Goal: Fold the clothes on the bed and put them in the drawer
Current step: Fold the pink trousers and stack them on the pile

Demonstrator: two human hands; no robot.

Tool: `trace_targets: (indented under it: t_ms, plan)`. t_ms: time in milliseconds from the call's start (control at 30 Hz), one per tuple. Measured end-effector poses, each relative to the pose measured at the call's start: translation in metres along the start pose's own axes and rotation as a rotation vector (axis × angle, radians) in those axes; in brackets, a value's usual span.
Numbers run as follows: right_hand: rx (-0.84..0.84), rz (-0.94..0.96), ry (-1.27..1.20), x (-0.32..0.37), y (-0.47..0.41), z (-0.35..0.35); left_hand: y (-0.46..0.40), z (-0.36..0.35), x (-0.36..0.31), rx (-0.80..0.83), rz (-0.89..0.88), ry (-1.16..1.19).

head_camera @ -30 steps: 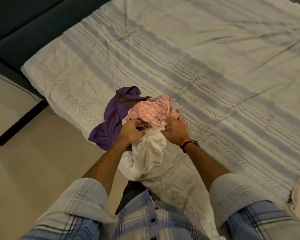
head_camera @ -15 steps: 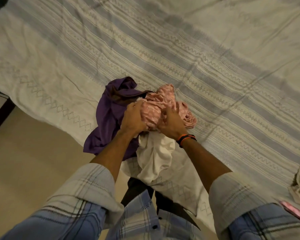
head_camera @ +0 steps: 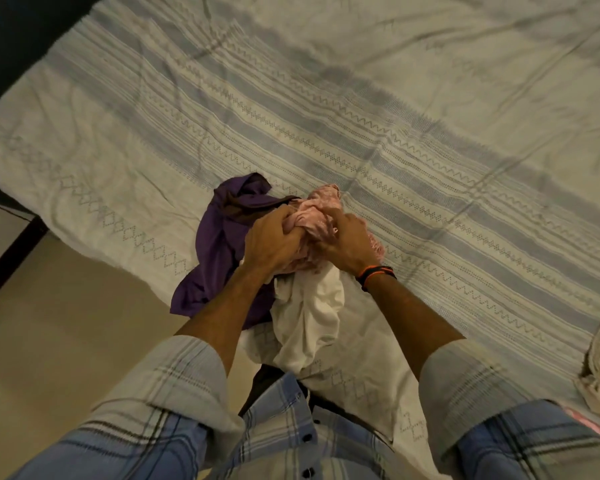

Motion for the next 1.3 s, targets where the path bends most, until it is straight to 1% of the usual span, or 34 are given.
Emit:
trace_targets:
  t_ms: [100,233,367,533,667,800,933,1033,1100,1133,1200,1300]
  plan:
    - [-0.044,0.06,0.009,0.008,0.011,0.019,0.016,0.007,-0.021,-0.046,-0.024,0.051]
    - [-0.141,0.139,-0.081,0.022,0.035,0.046,0.041,0.018,-0.044,-0.121,-0.064,0.026]
    - [-0.235,0.209,-0.205,0.039,0.067,0.074,0.072,0.032,-0.069,-0.283,-0.146,-0.042]
    - [-0.278,0.267,-0.294,0.065,0.097,0.093,0.106,0.042,-0.085,-0.411,-0.147,-0.086]
    - [-0.267,0.256,-0.415,0.08,0.115,0.102,0.128,0.053,-0.09,-0.379,-0.112,-0.083]
    - [-0.254,0.258,-0.518,0.093,0.125,0.11,0.141,0.067,-0.099,-0.374,-0.116,-0.077]
    - [-0.292,0.271,-0.638,0.11,0.118,0.121,0.14,0.088,-0.106,-0.336,-0.101,-0.048]
    - [-0.336,0.289,-0.641,0.139,0.131,0.137,0.137,0.108,-0.119,-0.376,-0.118,-0.048]
    - [-0.326,0.289,-0.651,0.153,0.138,0.143,0.136,0.117,-0.127,-0.388,-0.124,0.001]
    - [-0.317,0.27,-0.678,0.158,0.141,0.143,0.135,0.12,-0.129,-0.368,-0.135,0.031]
    - [-0.308,0.236,-0.75,0.169,0.146,0.144,0.133,0.127,-0.131,-0.274,-0.175,0.084]
    - [-0.282,0.235,-0.838,0.181,0.149,0.142,0.135,0.132,-0.13,-0.15,-0.238,0.045]
Point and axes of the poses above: each hand's wrist, its own y-axis away from the middle knuckle, its own z-axis out of the back of the hand, x = y × z, the point moved 3 cm from there along -y, towards the middle knuckle
